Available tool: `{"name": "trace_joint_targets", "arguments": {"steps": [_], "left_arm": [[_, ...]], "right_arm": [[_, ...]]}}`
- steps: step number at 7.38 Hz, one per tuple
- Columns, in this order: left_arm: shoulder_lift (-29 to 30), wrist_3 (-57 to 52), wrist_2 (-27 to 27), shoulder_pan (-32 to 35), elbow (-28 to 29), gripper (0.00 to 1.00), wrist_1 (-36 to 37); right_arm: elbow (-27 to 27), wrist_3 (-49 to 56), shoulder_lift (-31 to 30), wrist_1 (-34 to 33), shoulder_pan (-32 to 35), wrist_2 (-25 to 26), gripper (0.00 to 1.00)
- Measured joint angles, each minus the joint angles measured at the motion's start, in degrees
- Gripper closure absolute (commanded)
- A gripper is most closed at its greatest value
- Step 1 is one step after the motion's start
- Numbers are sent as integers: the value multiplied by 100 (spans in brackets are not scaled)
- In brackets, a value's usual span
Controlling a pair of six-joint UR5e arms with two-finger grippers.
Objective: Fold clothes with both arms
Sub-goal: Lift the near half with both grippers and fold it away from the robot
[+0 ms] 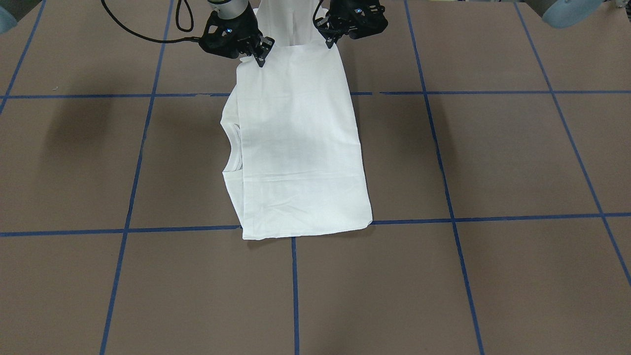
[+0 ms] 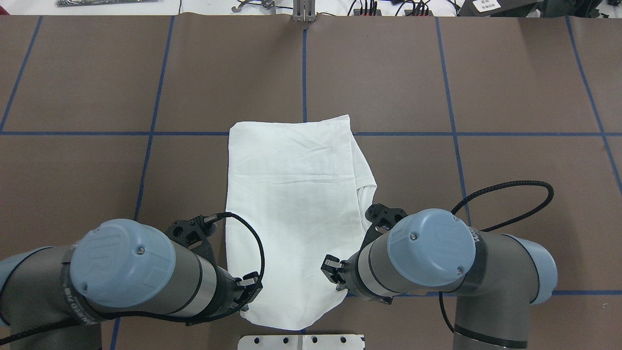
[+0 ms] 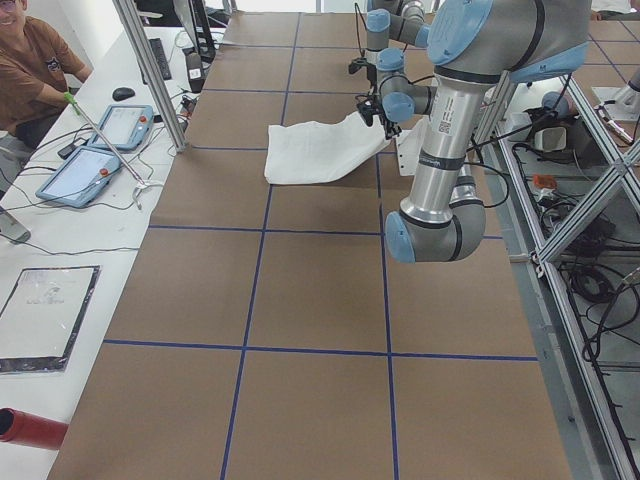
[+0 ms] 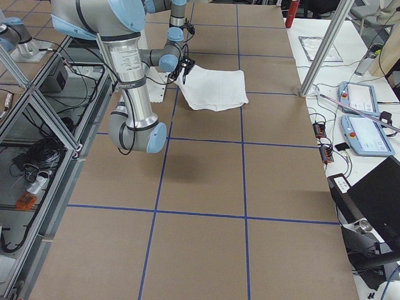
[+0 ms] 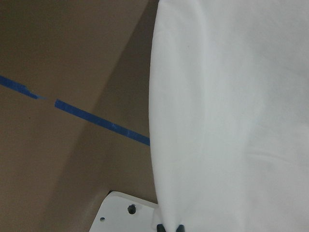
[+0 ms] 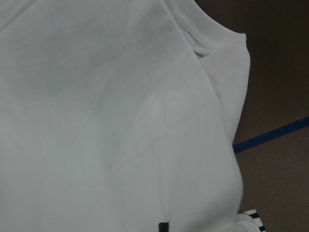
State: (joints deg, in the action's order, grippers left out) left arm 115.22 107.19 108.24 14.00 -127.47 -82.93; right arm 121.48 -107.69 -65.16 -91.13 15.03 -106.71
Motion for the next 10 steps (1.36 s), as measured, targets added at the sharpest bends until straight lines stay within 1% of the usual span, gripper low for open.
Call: {"name": "trace_joint_targets", "arguments": {"steps": [2,4,5,7,10], "left_arm": [[12,-323,8,325,98,100,4],[60,-777,184,997,166,100,-4],[109,-1085,365,1359,233,100,-11],[414,-1581,578,1915,734,100,-44],[924,-1812,616,2328,1598,100,-221]], "right_arm": [[-64,206,105,19,354,109,100],[-171,611,355,16,892,131,100],[-342,794,525,20,1123,133,100],[-929,1186,940,49,1541,110,100],[-1604,1392,1354,60,1855,57,100]]}}
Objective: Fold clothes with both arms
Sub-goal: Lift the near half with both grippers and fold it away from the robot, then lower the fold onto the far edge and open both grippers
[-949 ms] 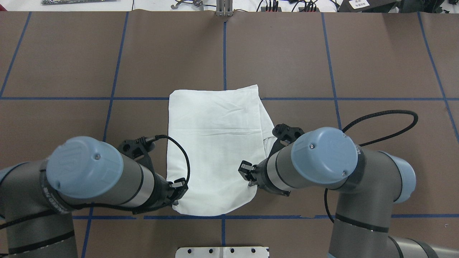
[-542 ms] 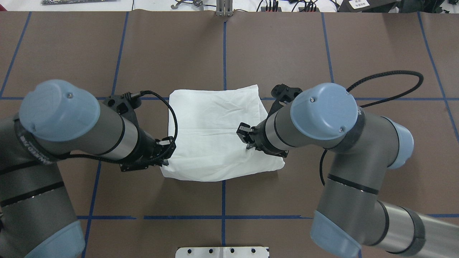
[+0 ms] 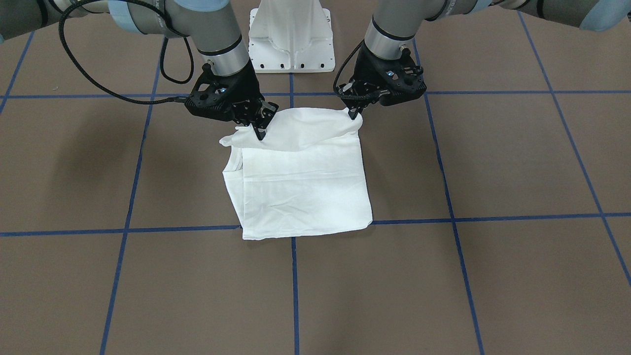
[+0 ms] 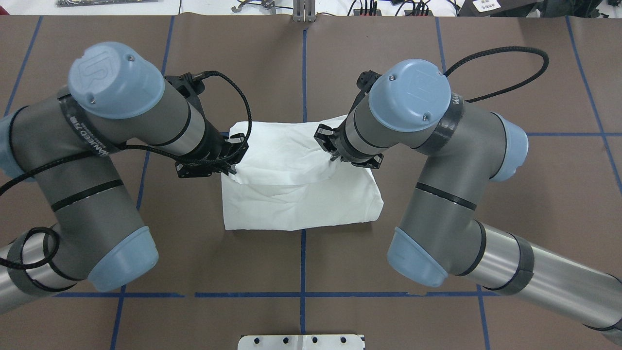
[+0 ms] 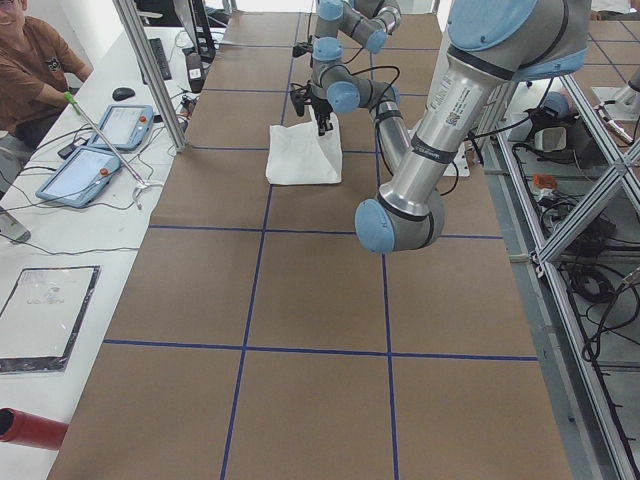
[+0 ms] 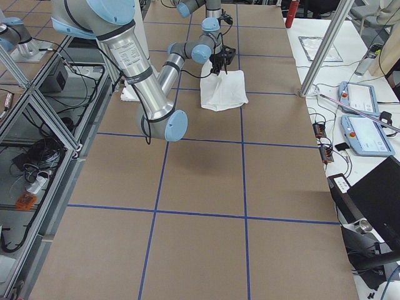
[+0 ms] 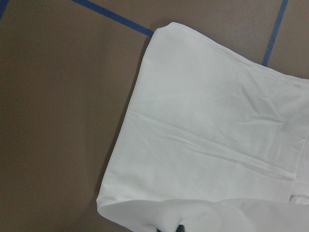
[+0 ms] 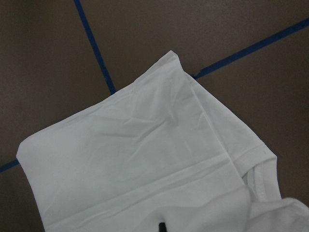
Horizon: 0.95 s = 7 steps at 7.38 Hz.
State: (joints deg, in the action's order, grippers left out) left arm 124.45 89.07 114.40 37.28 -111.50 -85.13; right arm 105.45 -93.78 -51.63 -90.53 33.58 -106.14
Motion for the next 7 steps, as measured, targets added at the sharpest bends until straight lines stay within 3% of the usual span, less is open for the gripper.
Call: {"name": "trace_joint_targets", "arguments": {"steps": [4,7], "left_arm": [[263,-38,-21,349,1357,100,-992],[418,-45,-23,455,2017,100,-1549]], "right_arm": [[-1039,201,543,17,173,-128,100],[-1984,282,868,537,299,-160,100]]}}
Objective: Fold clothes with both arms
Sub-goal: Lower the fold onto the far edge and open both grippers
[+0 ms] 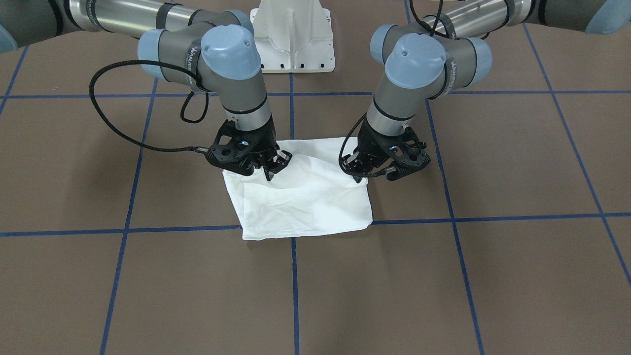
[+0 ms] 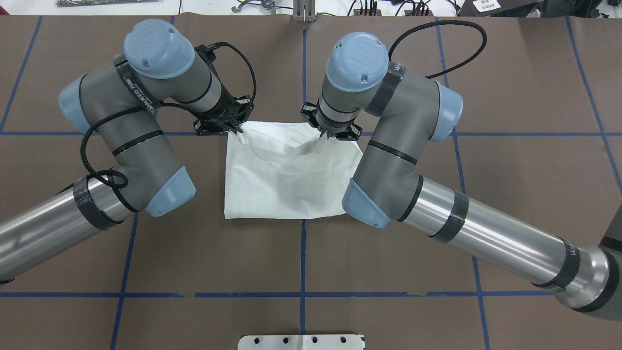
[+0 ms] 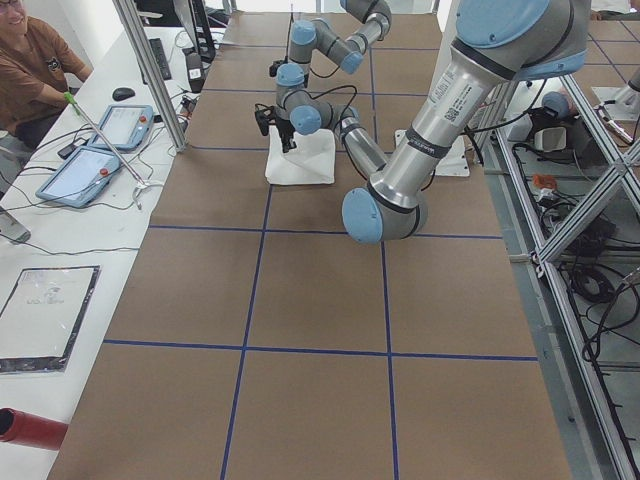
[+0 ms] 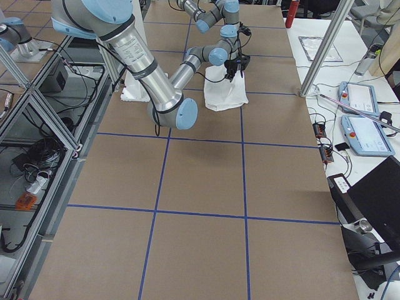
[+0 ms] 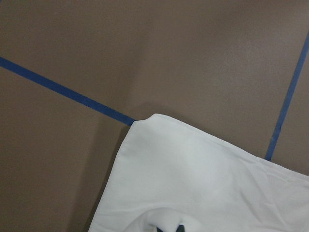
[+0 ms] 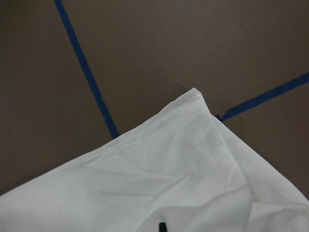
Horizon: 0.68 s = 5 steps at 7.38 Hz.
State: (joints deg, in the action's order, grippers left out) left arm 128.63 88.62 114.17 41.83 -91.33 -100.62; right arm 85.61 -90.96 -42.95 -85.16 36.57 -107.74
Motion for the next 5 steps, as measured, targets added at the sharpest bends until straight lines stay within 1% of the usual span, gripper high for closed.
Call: {"name": "trace_joint_targets", "arguments": {"steps": [2,5], "left_arm": [[10,-52,0,31,192,100,-162],[13,-72,0,42,252,100,-202]], "right_arm": [[-450,124,108,192,162,-183,100],[-617,167,140,231,294,-318,100]]}}
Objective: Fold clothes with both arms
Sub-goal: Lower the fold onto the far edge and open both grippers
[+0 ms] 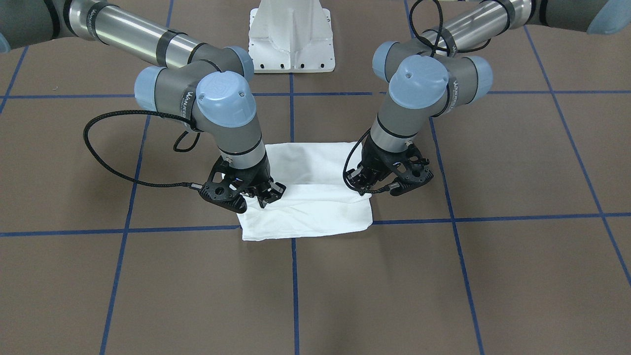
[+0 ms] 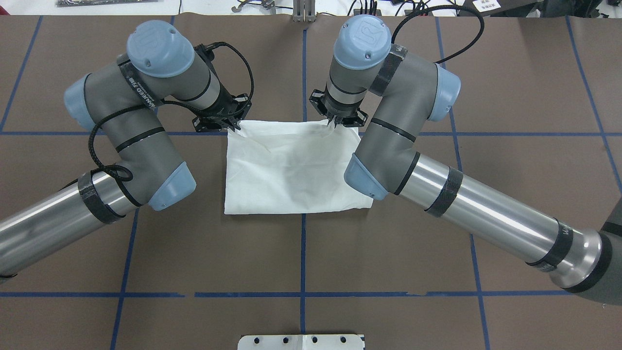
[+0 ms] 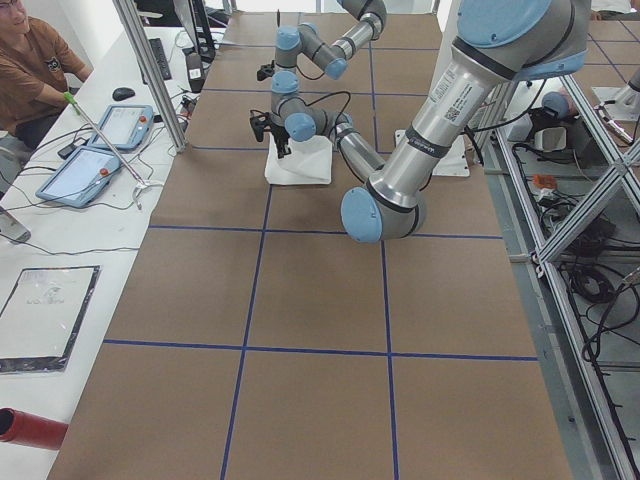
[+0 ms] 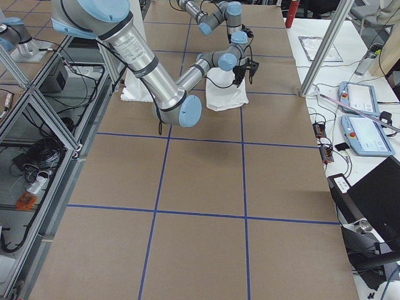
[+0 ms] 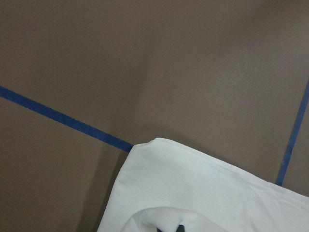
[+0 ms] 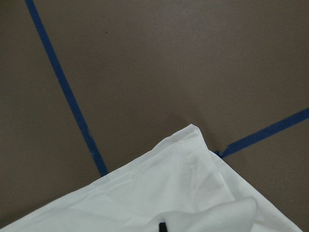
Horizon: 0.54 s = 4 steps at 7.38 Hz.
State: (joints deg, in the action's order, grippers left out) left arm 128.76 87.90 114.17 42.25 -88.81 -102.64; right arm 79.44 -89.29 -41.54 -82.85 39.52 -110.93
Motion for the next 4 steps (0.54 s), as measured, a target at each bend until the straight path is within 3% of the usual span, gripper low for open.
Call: {"name": "trace_joint_targets", "arguments": {"steps": [1,2,3,4], "left_arm": [[3,-1,2,-2,2,100,-1],[6,1,6,-6,2,92,2],[11,17,6,-6,-4,17,18],[13,42,-5,-6,-9,0,37]], "right_arm": [[-4,0,22,3,1,-17,100],[-6,-1,43,5,4,-34,57],[-7,3,50,8,-1,-45,1],[-10,3,46,14,-5,-49,0]]}}
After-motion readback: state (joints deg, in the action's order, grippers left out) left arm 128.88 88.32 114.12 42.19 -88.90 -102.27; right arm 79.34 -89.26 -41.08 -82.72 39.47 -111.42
